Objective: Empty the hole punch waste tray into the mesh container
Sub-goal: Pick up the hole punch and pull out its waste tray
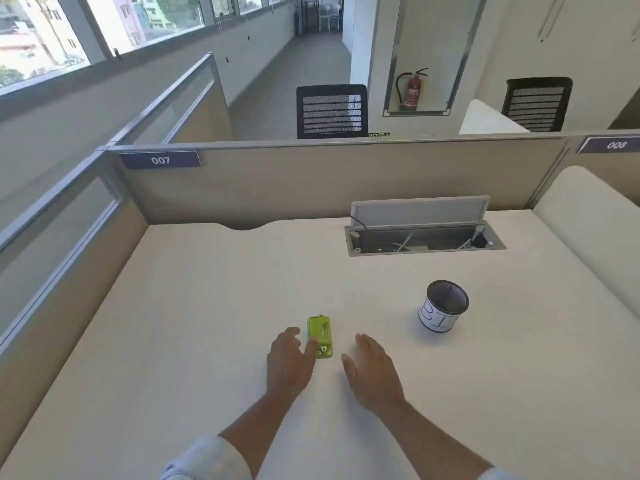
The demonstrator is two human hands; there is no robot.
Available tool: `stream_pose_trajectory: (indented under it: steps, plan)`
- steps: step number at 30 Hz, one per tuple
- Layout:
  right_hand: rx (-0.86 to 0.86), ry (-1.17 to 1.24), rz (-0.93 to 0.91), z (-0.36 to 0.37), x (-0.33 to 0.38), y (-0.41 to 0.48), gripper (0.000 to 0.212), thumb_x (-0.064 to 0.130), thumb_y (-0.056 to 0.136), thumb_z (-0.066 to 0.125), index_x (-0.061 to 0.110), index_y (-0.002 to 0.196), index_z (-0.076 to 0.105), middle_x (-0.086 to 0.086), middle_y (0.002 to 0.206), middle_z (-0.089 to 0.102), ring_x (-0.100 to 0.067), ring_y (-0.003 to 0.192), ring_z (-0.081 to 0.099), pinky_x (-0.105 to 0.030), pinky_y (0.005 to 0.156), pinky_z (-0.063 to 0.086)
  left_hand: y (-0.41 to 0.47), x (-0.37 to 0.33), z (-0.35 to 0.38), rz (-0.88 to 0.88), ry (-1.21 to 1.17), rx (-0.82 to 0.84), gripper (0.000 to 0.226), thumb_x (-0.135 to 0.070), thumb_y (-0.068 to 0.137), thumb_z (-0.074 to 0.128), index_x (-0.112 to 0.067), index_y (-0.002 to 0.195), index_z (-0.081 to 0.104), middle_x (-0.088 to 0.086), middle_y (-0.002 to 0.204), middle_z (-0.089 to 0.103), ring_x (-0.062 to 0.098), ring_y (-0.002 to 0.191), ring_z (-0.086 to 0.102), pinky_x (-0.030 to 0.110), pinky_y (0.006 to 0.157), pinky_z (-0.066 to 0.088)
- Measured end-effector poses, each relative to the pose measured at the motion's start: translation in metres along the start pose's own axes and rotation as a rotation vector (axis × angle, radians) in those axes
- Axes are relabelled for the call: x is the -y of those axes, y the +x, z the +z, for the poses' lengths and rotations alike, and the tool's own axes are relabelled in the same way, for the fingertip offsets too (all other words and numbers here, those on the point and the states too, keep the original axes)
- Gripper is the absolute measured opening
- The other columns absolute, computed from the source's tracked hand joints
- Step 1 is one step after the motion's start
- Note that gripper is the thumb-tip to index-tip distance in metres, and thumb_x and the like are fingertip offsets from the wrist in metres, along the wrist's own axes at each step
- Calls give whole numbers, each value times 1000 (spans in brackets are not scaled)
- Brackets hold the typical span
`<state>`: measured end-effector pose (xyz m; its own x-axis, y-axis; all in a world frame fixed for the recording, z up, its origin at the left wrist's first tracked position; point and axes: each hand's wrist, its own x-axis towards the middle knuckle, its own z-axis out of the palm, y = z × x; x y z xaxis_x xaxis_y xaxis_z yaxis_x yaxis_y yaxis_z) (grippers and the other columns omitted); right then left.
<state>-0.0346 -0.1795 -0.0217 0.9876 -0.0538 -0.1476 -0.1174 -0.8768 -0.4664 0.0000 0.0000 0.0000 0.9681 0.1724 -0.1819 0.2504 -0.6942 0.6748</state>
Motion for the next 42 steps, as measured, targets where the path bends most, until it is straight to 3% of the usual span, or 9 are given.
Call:
stream_pose_trajectory:
  steps: [7,12,18,21,24,27,30,33,42]
  plan:
    - [112,1,39,1,2,3,68,49,107,36,8,161,29,-10,169,33,-24,158,27,-36,127,28,31,-23,2,-240,-285,80,41,-23,96,74,-8,134,73,12,119,81,30,113,74,35,95,58]
    - [113,32,33,2,-2,2,66,46,107,37,9,161,29,-7,169,31,-21,158,25,-34,126,28,44,-19,13,-293,-327,140,9,-18,90,78,-12,96,81,14,102,84,33,94,81,47,89,68]
    - [121,160,61,7,-5,-2,67,45,109,37,10,164,24,-3,176,21,-18,164,12,-30,129,15,49,-20,16,-333,-372,151,20,-13,91,79,5,99,76,26,104,83,42,100,81,54,87,67]
    - [56,395,161,-3,1,1,60,41,109,43,8,159,38,-5,166,41,-21,157,32,-31,125,23,41,-27,11,-327,-423,179,14,-12,93,78,1,95,78,23,96,84,29,75,81,41,72,64]
    - [-11,686,281,-16,7,3,30,38,106,49,17,123,61,0,120,60,-20,119,56,-31,102,41,25,-35,5,-294,-453,237,10,-10,95,77,-2,90,79,10,78,79,11,55,71,26,59,56]
    - [60,1141,431,-30,16,0,25,41,101,50,20,112,61,-3,116,73,-27,107,70,-40,100,49,3,-45,-3,-250,-482,284,10,-7,96,74,-4,88,80,6,73,76,5,50,69,15,47,51]
    - [161,1499,525,-40,24,-7,39,42,110,40,15,125,63,-26,112,79,-40,97,76,-54,101,56,-19,-57,-11,-199,-482,315,12,-7,96,73,-7,87,81,10,72,78,5,54,71,13,48,51]
    - [231,1689,553,-48,25,-12,63,48,111,32,-1,133,65,-41,123,68,-40,91,69,-46,78,58,-39,-66,-17,-152,-463,341,12,-9,97,72,-9,89,81,26,90,80,15,67,71,19,56,55]
    - [314,1780,519,-56,19,-37,57,47,109,37,4,130,69,-24,118,75,-35,92,74,-39,69,59,-77,-76,-26,-70,-461,385,16,-10,100,71,-18,93,82,26,87,78,19,72,70,37,74,60]
